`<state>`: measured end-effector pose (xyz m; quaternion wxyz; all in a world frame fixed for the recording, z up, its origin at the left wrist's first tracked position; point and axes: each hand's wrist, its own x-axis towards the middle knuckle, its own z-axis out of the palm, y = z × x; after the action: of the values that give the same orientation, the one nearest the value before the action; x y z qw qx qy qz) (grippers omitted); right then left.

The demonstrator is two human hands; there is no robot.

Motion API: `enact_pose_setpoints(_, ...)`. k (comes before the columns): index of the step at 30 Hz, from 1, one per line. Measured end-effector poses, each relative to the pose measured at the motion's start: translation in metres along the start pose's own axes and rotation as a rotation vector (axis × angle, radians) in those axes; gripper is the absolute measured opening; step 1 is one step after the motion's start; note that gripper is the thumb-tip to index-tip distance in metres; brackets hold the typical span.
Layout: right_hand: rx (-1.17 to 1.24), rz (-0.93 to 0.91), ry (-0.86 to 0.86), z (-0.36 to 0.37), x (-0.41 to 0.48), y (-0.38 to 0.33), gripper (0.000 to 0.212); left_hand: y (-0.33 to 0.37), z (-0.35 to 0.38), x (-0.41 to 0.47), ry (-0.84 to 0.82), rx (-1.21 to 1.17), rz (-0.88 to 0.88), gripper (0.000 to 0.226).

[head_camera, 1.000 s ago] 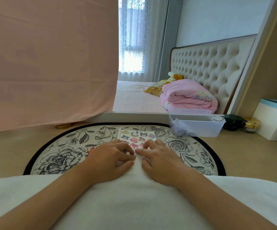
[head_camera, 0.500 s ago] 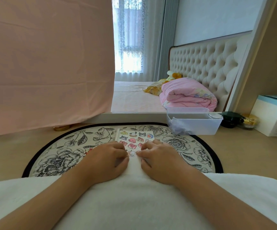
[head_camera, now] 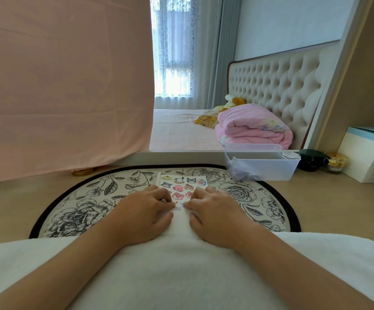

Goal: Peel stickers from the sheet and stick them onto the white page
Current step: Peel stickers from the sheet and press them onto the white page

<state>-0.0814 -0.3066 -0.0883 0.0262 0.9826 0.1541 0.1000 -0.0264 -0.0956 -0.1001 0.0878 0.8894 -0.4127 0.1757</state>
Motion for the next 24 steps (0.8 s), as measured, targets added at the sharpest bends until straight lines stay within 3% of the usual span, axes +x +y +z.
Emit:
enact_pose_setpoints(5,0.03,0.004,-0.039,0.0,0.0,0.0,0.051,-0.001,0.001,-0.004,0.069,-0.08,0.005,0.037)
enact_pose_setpoints(8,0.056,-0.003,-0.053,-0.001,-0.001,0.0,0.046,-0.001,0.001,-0.004,0.022,-0.09,-0.001,0.041)
enact_pose_setpoints(12,0.044,-0.004,-0.036,-0.002,-0.001,0.0,0.052,0.001,0.001,-0.003,-0.038,-0.083,-0.024,0.049)
enact_pose_setpoints(19,0.059,0.013,0.032,-0.002,-0.006,0.0,0.066,0.004,-0.001,-0.003,0.047,-0.163,-0.054,0.047)
enact_pose_setpoints(24,0.12,0.048,0.063,-0.009,-0.006,0.002,0.043,-0.012,-0.011,-0.006,0.177,-0.229,-0.175,0.046)
